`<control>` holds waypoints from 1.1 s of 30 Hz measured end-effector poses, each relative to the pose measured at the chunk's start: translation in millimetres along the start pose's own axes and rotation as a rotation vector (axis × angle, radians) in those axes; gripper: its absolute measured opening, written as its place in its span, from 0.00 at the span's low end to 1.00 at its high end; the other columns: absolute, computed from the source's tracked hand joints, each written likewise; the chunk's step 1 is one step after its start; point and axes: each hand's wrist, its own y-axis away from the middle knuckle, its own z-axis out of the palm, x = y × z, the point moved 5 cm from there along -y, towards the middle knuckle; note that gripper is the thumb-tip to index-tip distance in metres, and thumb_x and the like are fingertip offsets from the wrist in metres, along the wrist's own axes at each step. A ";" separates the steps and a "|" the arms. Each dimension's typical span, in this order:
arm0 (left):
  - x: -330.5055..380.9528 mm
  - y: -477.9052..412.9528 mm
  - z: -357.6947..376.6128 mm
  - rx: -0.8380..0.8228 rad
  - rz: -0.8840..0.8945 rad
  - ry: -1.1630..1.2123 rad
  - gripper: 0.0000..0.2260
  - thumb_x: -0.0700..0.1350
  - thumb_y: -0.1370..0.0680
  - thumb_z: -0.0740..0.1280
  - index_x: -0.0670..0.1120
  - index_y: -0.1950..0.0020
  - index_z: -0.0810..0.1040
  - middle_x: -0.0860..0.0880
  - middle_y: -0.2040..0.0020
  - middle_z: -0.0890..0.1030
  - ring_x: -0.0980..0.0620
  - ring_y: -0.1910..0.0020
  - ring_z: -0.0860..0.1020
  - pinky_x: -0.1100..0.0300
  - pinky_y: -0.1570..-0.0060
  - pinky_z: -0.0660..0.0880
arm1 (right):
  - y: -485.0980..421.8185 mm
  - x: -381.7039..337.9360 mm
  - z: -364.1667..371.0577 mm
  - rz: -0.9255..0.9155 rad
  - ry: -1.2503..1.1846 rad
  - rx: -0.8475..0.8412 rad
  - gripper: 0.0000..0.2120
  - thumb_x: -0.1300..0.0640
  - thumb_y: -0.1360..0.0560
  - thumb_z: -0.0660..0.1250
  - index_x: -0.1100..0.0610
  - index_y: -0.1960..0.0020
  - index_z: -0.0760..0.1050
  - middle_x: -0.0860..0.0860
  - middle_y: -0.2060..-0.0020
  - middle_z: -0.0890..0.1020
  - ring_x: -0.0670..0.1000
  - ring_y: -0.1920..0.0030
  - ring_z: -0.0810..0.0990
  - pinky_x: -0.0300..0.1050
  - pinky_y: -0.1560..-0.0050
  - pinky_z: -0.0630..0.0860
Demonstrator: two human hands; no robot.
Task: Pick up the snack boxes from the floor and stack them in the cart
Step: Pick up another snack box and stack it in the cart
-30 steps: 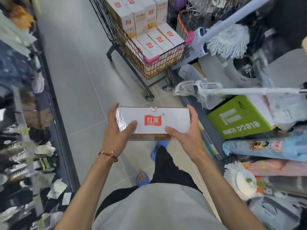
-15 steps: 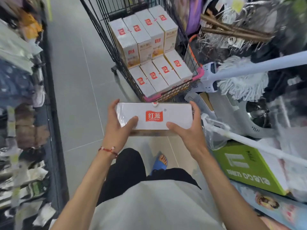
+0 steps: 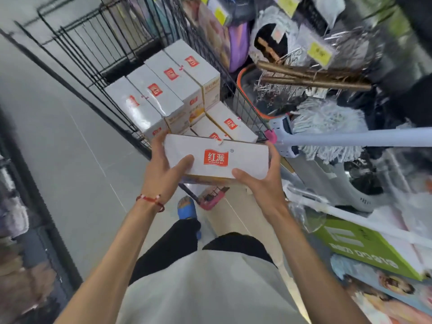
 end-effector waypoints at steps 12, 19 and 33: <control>32.1 -129.1 32.2 -0.297 0.007 -0.216 0.32 0.52 0.23 0.71 0.62 0.25 0.57 0.58 0.39 0.76 0.53 0.45 0.81 0.53 0.47 0.80 | -59.7 13.5 14.1 0.115 -0.177 0.129 0.51 0.67 0.30 0.80 0.37 0.24 0.51 0.39 0.31 0.73 0.38 0.31 0.72 0.32 0.41 0.78; 41.6 -171.5 67.9 -0.347 -0.036 -0.344 0.33 0.51 0.21 0.70 0.66 0.24 0.54 0.54 0.38 0.78 0.49 0.50 0.84 0.43 0.48 0.82 | -94.2 30.7 0.7 0.165 -0.200 0.151 0.57 0.55 0.40 0.84 0.26 0.27 0.51 0.46 0.29 0.73 0.47 0.28 0.73 0.59 0.31 0.77; 43.1 -271.0 117.4 -0.499 0.073 -0.583 0.37 0.50 0.22 0.71 0.55 0.19 0.55 0.47 0.24 0.69 0.43 0.34 0.75 0.44 0.28 0.68 | -147.0 53.9 21.4 0.219 -0.182 0.423 0.57 0.66 0.35 0.84 0.47 0.20 0.51 0.39 0.33 0.71 0.39 0.31 0.72 0.59 0.24 0.70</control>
